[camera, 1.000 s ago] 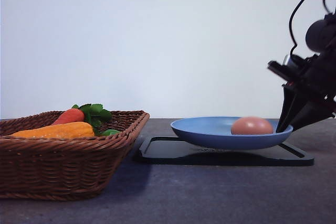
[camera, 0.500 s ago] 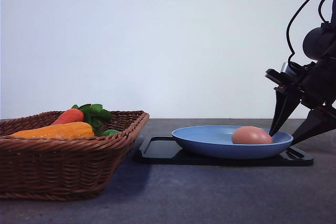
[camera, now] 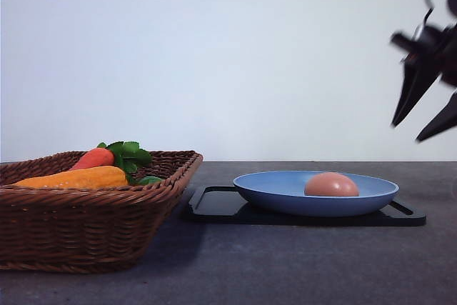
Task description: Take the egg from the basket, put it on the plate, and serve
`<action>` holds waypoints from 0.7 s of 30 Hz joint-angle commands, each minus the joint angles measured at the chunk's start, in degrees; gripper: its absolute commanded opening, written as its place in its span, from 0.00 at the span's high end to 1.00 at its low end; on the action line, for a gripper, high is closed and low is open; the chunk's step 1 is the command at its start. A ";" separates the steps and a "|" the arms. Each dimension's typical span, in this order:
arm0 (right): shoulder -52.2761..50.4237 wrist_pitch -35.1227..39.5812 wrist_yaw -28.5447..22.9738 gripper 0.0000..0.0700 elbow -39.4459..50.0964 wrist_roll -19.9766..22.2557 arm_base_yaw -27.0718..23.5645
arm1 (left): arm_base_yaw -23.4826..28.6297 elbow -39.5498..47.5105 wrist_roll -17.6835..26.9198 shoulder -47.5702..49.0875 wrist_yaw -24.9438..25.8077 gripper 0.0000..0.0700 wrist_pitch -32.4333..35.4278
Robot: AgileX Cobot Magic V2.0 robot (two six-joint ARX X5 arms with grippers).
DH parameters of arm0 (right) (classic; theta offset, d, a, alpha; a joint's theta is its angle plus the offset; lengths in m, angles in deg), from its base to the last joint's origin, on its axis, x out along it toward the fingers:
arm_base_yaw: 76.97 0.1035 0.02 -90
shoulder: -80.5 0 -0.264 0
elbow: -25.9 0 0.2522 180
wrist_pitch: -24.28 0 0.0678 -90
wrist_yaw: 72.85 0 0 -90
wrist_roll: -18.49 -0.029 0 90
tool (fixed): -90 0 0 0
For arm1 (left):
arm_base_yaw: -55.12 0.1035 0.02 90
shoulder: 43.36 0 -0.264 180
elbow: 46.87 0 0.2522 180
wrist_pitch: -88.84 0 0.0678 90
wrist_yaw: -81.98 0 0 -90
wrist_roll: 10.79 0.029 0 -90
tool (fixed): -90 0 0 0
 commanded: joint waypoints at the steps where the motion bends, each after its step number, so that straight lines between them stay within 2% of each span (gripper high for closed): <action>1: -2.11 -3.03 0.16 0.74 -1.27 2.78 0.13 | 0.05 -1.16 1.20 -3.00 -0.20 0.47 0.51; 3: -5.57 -7.86 0.09 0.79 -1.24 5.59 0.17 | 1.12 -1.16 2.22 -6.37 -0.20 0.55 0.55; 7: -12.03 -16.37 -1.09 0.93 -1.03 11.07 2.32 | 4.23 -1.16 4.17 -12.88 -0.20 0.78 0.20; 9: -14.74 -20.01 -3.26 1.00 -0.96 12.91 4.55 | 5.87 -1.16 5.32 -15.67 -0.18 0.90 -0.93; 11: -17.88 -23.48 -7.54 1.00 -0.87 13.49 7.66 | 7.88 -1.16 6.17 -18.04 -0.18 0.99 -3.18; 16: -24.65 -23.98 -17.05 1.00 -0.66 13.10 13.89 | 13.32 -1.14 4.46 -19.60 -0.17 1.00 -7.92; 21: -32.48 -15.43 -26.31 1.00 1.08 11.27 20.65 | 17.87 -1.01 1.32 -13.67 0.11 1.00 -4.67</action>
